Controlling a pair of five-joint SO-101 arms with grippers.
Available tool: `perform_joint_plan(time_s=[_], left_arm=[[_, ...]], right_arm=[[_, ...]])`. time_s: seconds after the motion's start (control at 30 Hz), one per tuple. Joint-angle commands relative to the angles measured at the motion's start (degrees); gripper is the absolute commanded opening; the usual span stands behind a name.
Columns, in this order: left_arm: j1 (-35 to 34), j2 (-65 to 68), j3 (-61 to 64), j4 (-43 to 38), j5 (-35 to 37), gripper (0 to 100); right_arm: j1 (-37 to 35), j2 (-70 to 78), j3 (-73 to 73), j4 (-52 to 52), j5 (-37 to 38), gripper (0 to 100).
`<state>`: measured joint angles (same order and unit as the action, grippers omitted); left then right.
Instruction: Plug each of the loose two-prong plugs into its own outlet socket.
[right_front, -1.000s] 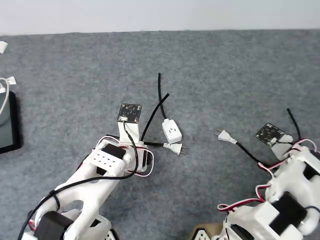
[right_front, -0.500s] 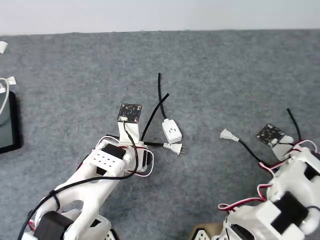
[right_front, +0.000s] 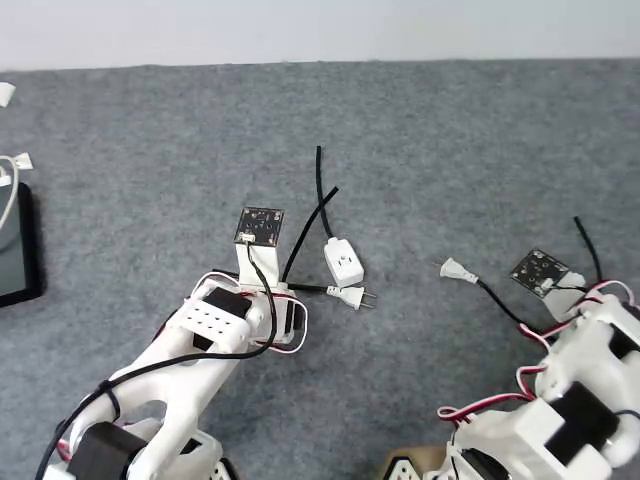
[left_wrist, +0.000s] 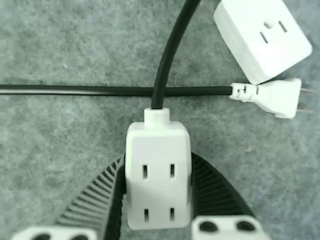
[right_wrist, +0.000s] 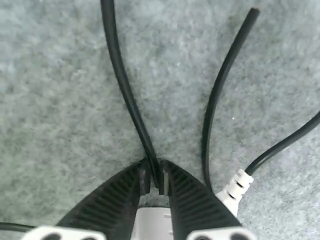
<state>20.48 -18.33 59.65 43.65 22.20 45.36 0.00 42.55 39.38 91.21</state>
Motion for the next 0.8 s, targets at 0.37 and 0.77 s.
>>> perform_joint_plan(time_s=[0.37,0.77], left_arm=[[-0.4,-1.4,-0.4,-1.3,-0.4,2],[-0.5,-1.6,-0.4,-1.3,-0.4,2]], right_arm=[[-2.5,-18.1,-12.2,26.7,-23.6,0.8],[-16.0,-28.8,-29.5,37.1,-47.1,0.8]])
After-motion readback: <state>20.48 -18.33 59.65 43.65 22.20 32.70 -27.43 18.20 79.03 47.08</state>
